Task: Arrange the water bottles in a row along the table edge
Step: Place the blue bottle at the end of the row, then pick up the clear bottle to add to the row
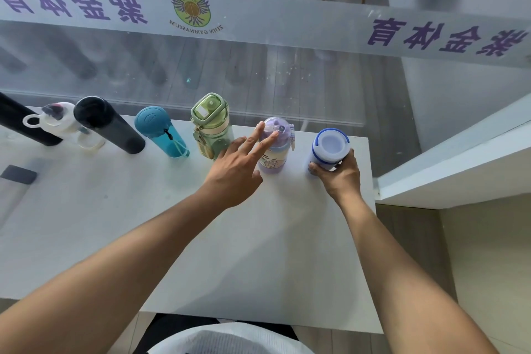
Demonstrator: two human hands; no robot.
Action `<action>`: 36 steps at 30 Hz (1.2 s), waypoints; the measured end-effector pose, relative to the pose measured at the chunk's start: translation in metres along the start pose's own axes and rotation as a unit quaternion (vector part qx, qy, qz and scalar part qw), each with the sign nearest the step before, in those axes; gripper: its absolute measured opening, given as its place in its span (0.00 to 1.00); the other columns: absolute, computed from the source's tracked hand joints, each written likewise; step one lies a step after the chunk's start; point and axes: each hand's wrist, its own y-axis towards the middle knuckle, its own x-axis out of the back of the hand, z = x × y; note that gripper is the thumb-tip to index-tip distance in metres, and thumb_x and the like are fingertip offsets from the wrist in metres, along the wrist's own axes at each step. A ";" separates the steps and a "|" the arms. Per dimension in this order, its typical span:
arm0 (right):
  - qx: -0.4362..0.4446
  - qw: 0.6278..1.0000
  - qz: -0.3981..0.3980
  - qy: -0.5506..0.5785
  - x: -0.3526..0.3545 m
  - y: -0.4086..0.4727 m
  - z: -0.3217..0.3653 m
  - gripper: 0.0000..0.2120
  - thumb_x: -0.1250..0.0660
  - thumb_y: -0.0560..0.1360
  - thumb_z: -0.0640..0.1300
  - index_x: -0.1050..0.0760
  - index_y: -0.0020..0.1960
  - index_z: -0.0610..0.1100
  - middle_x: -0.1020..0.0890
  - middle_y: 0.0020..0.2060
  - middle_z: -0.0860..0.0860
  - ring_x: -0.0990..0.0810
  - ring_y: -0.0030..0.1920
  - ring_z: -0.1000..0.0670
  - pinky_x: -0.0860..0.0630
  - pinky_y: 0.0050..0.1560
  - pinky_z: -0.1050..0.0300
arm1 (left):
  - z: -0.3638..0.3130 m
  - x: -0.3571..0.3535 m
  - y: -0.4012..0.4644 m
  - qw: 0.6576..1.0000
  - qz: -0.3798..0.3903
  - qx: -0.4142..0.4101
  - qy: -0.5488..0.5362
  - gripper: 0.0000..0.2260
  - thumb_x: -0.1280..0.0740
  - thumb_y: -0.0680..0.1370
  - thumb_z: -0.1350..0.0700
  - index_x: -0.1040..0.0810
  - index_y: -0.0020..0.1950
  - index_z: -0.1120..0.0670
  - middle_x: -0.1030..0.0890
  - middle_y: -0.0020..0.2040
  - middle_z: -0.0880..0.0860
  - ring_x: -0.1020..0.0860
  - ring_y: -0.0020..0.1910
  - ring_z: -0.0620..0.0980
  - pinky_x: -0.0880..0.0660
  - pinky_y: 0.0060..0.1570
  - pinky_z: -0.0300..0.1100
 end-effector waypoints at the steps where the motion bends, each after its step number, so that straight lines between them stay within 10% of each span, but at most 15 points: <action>1: 0.000 1.000 0.000 0.000 0.000 0.000 0.000 0.39 0.21 0.57 0.58 0.29 0.63 0.48 0.21 0.57 0.47 0.21 0.56 0.44 0.23 0.57 0.47 | 0.000 0.000 0.000 1.000 0.002 -0.001 -0.002 0.38 0.35 0.77 0.56 0.55 0.79 0.39 0.55 0.81 0.47 0.39 0.74 0.59 0.33 0.68 0.57; 15: -0.059 0.997 0.000 -0.055 -0.013 -0.059 -0.011 0.33 0.27 0.73 0.51 0.36 0.73 0.47 0.29 0.66 0.45 0.23 0.62 0.44 0.24 0.60 0.47 | -0.004 0.011 -0.013 0.999 -0.033 0.010 0.015 0.34 0.35 0.76 0.53 0.48 0.79 0.45 0.43 0.79 0.53 0.33 0.68 0.61 0.31 0.65 0.55; 36: 0.376 0.863 0.205 -0.268 -0.200 -0.210 0.127 0.27 0.34 0.77 0.54 0.32 0.74 0.50 0.24 0.66 0.49 0.25 0.64 0.47 0.28 0.66 0.51 | 0.129 0.055 -0.225 0.953 -0.130 0.262 0.083 0.17 0.32 0.73 0.54 0.23 0.61 0.51 0.23 0.62 0.52 0.26 0.61 0.56 0.34 0.59 0.49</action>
